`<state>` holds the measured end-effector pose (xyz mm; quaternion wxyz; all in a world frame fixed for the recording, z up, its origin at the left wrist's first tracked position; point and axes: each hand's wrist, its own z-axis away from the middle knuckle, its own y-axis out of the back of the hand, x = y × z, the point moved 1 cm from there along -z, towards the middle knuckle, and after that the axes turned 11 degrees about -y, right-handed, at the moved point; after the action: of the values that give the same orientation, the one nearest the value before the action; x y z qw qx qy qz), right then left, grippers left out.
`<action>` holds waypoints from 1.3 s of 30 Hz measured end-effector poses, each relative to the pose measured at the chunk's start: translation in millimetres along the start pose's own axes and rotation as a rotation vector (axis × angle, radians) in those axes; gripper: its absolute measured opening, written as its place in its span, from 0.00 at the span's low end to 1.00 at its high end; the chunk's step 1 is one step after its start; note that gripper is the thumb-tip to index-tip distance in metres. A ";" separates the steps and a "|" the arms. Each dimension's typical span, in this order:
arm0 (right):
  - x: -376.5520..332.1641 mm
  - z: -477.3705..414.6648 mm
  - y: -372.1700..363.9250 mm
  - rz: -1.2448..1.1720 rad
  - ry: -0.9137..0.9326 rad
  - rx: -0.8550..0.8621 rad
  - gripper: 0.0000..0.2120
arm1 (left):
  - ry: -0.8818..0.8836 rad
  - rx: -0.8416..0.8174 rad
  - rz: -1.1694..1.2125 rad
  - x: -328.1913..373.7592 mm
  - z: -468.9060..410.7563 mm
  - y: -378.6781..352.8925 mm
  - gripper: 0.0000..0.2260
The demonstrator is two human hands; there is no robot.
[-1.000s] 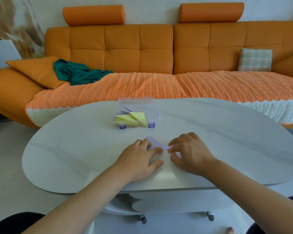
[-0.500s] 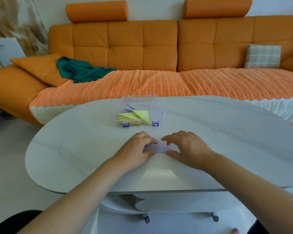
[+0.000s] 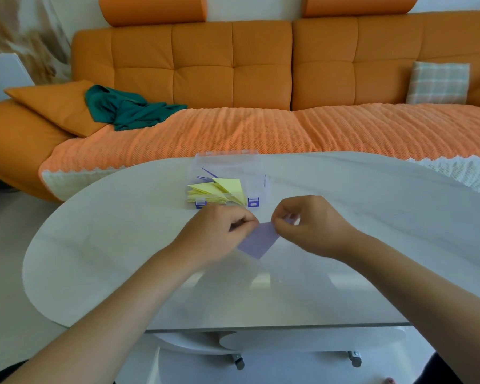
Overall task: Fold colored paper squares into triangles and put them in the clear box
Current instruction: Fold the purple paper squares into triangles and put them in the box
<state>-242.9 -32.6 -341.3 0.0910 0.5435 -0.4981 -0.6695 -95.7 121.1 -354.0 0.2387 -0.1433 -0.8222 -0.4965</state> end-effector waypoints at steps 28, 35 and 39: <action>1.4 -9.3 -0.1 -0.160 -0.013 -0.046 0.06 | 0.156 -0.120 -0.059 9.6 -8.7 18.4 0.06; -2.6 -6.4 -6.1 -0.101 0.053 -0.069 0.07 | 0.056 -0.178 -0.149 15.8 -9.0 11.9 0.10; 0.8 -8.9 -0.5 -0.056 0.037 -0.073 0.10 | -0.001 -0.214 -0.137 10.2 -8.2 18.3 0.11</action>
<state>-235.7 -38.0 -341.5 0.1014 0.5656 -0.4561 -0.6795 -93.6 122.4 -331.6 0.1872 -0.1117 -0.7726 -0.5964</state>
